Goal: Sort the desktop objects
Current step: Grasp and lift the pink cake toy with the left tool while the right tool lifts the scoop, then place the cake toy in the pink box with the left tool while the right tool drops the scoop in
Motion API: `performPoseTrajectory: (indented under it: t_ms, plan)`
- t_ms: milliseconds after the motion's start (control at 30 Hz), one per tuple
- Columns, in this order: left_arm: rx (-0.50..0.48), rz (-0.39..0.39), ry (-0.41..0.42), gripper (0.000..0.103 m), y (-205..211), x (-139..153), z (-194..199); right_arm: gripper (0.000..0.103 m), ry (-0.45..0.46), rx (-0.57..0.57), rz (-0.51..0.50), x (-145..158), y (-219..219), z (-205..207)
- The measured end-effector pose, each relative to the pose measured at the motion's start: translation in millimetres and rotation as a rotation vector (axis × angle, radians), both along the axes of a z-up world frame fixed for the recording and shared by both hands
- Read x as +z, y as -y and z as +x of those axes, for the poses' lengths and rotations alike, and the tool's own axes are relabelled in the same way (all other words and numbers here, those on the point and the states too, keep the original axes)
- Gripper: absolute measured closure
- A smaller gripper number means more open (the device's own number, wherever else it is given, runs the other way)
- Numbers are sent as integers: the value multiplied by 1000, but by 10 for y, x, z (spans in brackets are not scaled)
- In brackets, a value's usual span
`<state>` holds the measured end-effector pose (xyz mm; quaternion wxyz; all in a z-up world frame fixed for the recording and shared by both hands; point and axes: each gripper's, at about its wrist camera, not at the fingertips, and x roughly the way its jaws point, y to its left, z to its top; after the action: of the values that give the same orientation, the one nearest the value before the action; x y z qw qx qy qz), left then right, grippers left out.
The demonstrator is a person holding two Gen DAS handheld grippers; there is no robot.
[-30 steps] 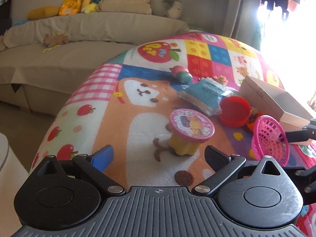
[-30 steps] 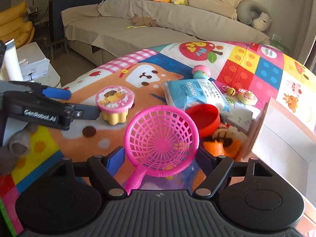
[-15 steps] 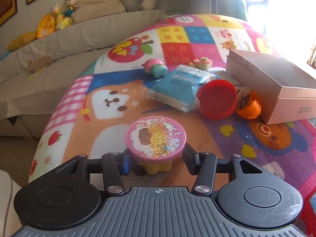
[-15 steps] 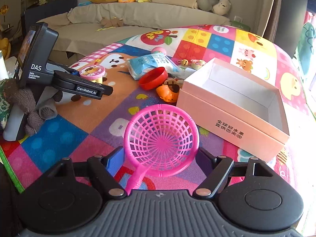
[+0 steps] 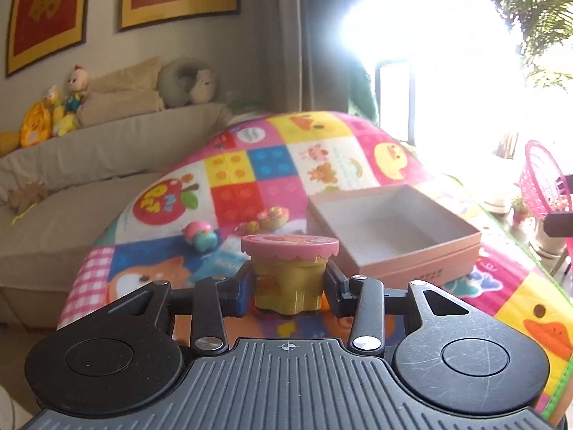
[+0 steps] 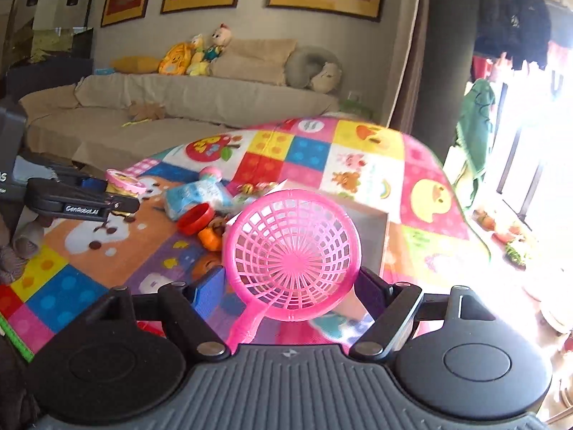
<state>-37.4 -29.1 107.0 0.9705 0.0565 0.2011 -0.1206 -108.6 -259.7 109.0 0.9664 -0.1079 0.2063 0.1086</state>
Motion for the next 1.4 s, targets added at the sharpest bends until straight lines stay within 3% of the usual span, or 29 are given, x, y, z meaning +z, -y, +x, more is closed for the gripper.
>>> performPoseTrajectory:
  t_ms: [167, 267, 333, 400, 567, 700, 933, 1167, 1400]
  plan:
    - [-104, 13, 58, 59, 579, 181, 468, 24, 76, -77, 76, 304, 298, 312]
    - [-125, 9, 38, 59, 877, 127, 866, 24, 64, -105, 132, 368, 432, 652]
    - [-143, 2, 11, 51, 990, 29, 1090, 24, 48, -114, 163, 387, 479, 861]
    - [-147, 0, -25, 27, 990, -76, 1188, 24, 30, -124, 184, 384, 500, 1095]
    - [-121, -1, -68, 16, 636, -352, 936, 24, -42, -157, 178, 224, 476, 1640]
    - [-74, 16, -116, 9, 348, -528, 700, 24, -90, -187, 103, -48, 341, 2007]
    - [46, 24, -154, 6, -122, -723, 489, 21, -253, -200, 56, -438, 258, 2394]
    - [166, -61, -184, 6, -463, -816, 574, 19, -236, -193, -2, -314, 98, 2356]
    - [203, -112, -170, 3, -637, -866, 554, 19, -248, -71, -66, -51, -444, 2483]
